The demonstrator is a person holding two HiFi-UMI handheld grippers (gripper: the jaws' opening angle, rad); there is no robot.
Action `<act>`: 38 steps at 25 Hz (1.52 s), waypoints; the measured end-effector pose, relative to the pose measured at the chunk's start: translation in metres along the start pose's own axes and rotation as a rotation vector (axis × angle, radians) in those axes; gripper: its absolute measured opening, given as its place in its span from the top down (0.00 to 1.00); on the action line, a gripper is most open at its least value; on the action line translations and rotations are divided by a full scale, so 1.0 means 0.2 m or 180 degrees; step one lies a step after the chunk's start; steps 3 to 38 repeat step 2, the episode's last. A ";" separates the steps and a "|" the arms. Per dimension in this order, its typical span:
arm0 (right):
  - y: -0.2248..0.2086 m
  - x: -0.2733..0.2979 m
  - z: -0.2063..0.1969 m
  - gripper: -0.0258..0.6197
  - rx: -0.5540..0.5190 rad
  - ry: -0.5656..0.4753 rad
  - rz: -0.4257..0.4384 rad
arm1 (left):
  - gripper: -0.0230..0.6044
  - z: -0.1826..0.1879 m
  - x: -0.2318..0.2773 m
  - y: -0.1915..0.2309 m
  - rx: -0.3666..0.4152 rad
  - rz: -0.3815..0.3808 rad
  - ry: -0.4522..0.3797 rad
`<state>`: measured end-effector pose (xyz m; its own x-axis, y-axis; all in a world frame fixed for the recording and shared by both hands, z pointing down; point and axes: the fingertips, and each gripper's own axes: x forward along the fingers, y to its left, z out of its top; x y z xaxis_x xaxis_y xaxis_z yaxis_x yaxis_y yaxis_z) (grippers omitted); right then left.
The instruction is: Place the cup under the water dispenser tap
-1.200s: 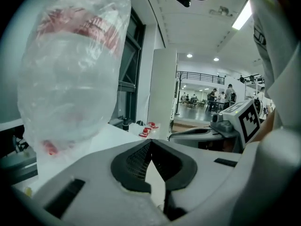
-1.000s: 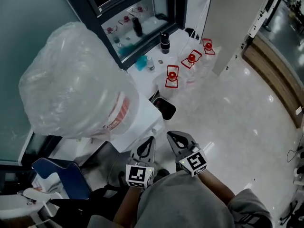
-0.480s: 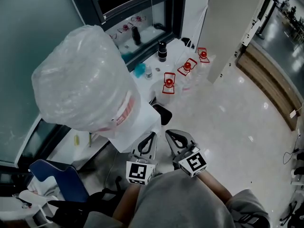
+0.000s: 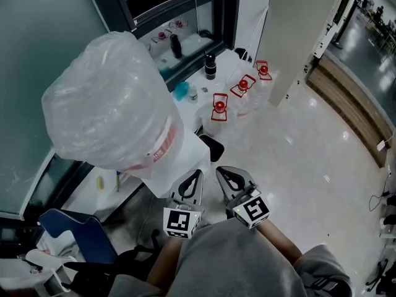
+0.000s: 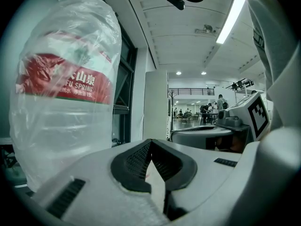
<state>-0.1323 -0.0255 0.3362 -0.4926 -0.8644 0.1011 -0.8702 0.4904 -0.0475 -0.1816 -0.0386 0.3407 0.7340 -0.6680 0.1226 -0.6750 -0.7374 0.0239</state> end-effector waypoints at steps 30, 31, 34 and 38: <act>0.01 0.01 -0.01 0.94 0.0009 0.0013 0.0001 | 0.95 0.00 0.00 0.01 -0.0013 0.0010 -0.0004; 0.01 0.01 -0.01 0.94 0.0009 0.0013 0.0001 | 0.95 0.00 0.00 0.01 -0.0013 0.0010 -0.0004; 0.01 0.01 -0.01 0.94 0.0009 0.0013 0.0001 | 0.95 0.00 0.00 0.01 -0.0013 0.0010 -0.0004; 0.01 0.01 -0.01 0.94 0.0009 0.0013 0.0001 | 0.95 0.00 0.00 0.01 -0.0013 0.0010 -0.0004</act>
